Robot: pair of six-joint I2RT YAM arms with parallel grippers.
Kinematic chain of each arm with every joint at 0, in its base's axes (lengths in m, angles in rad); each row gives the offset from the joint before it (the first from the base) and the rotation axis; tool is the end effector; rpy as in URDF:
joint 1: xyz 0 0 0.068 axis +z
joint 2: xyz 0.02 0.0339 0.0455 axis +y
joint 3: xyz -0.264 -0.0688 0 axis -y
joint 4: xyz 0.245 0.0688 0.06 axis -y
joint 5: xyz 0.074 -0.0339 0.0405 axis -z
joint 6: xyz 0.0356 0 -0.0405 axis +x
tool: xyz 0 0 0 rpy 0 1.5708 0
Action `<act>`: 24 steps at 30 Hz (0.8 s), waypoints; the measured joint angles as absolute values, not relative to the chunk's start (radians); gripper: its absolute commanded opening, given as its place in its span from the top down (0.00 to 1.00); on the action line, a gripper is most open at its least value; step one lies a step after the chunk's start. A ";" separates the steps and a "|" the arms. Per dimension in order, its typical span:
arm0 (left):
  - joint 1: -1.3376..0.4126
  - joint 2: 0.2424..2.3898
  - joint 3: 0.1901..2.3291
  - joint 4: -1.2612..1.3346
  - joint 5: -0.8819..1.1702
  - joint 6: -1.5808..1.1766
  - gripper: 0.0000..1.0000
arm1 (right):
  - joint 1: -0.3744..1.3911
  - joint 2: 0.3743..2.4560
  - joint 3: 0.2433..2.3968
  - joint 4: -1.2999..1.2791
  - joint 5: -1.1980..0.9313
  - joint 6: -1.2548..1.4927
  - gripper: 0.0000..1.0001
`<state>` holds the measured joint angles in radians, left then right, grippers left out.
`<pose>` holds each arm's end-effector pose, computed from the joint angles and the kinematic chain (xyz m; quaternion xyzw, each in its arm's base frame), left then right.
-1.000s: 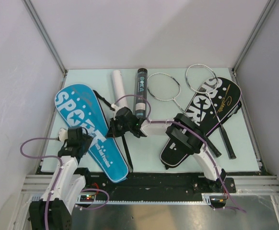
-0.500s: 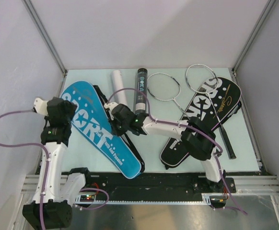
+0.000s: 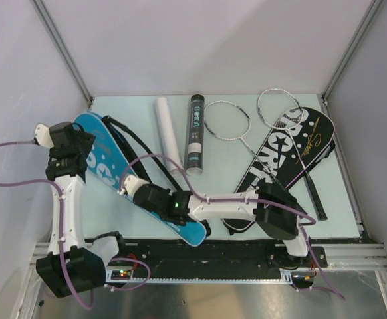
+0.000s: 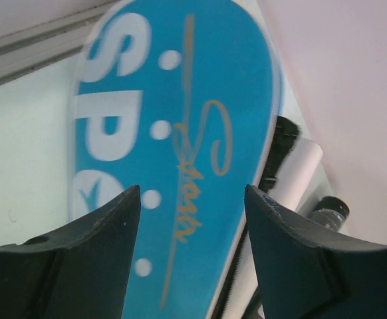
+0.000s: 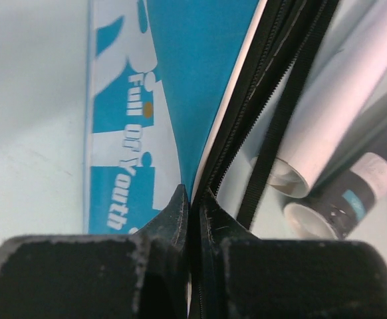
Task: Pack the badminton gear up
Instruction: Pick up the racket bag from the center of the board.
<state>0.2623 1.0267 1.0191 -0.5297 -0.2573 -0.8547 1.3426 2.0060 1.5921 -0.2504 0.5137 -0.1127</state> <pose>0.2120 0.0663 0.3420 -0.5107 0.6976 -0.0363 0.5012 0.1216 0.4465 0.2446 -0.4953 0.7233 0.0578 0.4777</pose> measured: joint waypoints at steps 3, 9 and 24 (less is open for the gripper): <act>0.279 1.052 1.053 -0.542 -0.220 -0.850 0.31 | 1.389 2.001 1.512 -0.153 0.612 -0.197 1.00; 0.308 1.064 1.143 -0.544 -0.183 -0.824 0.31 | 1.446 1.991 1.401 -0.018 0.755 -0.322 1.00; 0.356 1.111 1.303 -0.635 -0.208 -0.808 0.31 | 1.451 1.985 1.357 0.344 0.899 -0.722 1.00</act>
